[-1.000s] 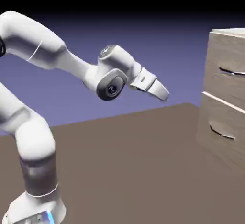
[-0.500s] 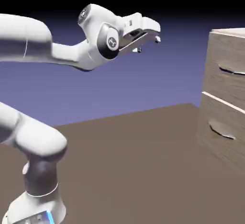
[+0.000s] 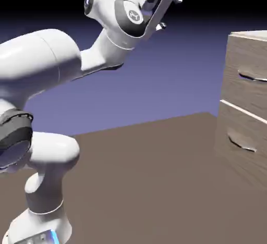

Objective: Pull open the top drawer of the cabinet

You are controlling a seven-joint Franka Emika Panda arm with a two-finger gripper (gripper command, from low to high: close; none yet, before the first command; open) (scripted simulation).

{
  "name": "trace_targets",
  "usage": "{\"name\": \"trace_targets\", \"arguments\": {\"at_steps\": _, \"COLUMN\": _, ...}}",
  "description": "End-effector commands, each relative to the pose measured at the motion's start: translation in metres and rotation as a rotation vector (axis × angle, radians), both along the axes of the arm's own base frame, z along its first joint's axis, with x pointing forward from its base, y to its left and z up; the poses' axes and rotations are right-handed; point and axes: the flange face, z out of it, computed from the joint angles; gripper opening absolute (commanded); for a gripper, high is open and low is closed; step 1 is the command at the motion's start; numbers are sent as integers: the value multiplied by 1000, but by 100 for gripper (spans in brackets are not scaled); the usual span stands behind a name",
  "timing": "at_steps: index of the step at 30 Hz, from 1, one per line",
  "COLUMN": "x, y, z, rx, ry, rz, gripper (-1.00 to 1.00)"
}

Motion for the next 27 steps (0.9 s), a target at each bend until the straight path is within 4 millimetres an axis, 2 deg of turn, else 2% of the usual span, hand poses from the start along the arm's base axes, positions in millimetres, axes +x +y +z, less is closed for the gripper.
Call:
{"name": "trace_targets", "arguments": {"at_steps": 1, "x": 5, "y": -6, "z": 0, "rx": -12, "ry": -17, "rz": -3, "gripper": 0}}
{"name": "trace_targets", "arguments": {"at_steps": 8, "x": 55, "y": -42, "z": -13, "rx": -93, "ry": -108, "rz": -46, "gripper": 0}}
{"name": "trace_targets", "arguments": {"at_steps": 15, "x": 128, "y": -58, "z": -56, "rx": -185, "ry": -149, "rz": -105, "gripper": 0}}
{"name": "trace_targets", "arguments": {"at_steps": 21, "x": 198, "y": -46, "z": -117, "rx": -288, "ry": -155, "rz": -152, "gripper": 0}}
{"name": "trace_targets", "arguments": {"at_steps": 27, "x": 264, "y": -8, "z": -196, "rx": -424, "ry": -149, "rz": -182, "gripper": 0}}
